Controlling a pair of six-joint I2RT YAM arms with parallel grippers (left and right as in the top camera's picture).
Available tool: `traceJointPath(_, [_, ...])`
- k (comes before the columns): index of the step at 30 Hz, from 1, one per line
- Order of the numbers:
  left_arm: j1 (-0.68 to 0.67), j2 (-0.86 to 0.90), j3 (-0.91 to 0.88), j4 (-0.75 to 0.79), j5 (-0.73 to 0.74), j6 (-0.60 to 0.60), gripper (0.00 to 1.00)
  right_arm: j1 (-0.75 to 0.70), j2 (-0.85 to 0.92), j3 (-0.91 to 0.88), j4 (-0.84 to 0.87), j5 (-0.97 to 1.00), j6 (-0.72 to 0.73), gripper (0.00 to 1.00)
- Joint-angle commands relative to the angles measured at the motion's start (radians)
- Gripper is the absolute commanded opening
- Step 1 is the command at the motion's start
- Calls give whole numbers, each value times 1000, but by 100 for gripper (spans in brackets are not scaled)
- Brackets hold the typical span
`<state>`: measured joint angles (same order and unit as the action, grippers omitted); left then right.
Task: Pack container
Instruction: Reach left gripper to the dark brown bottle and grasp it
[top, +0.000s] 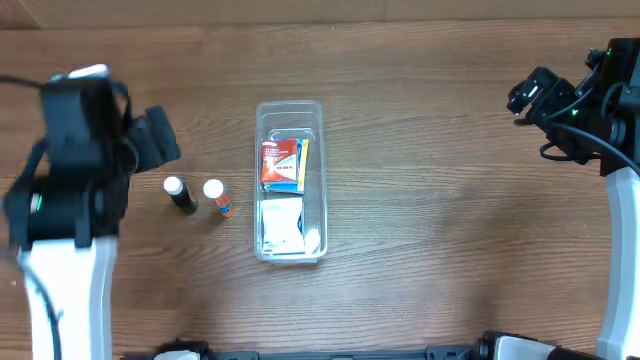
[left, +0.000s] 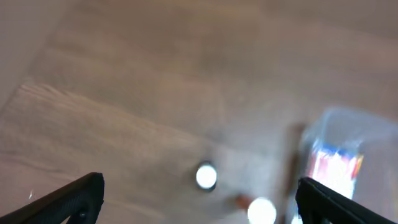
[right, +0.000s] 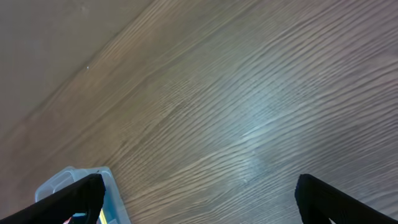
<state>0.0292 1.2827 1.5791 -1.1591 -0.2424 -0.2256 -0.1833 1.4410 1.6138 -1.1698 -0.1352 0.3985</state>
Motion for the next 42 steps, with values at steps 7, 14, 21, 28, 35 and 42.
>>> traceJointPath(7, [107, 378, 7, -211, 83, -220, 100, -2, -6, 2, 5, -9, -6, 100])
traceJointPath(14, [127, 552, 7, -163, 241, -76, 81, -2, -6, 2, 5, -9, -6, 100])
traceJointPath(21, [127, 602, 2, -130, 293, -28, 66, -2, -6, 2, 5, -9, -6, 100])
traceJointPath(28, [127, 602, -8, -153, 284, -12, 67, -1, -6, 2, 5, -9, -6, 100])
traceJointPath(35, [127, 602, -71, -151, 273, -6, 64, -2, -6, 2, 5, -9, -6, 100])
traceJointPath(42, [127, 601, -144, -58, 261, -6, 56, -2, -6, 2, 5, -9, -6, 100])
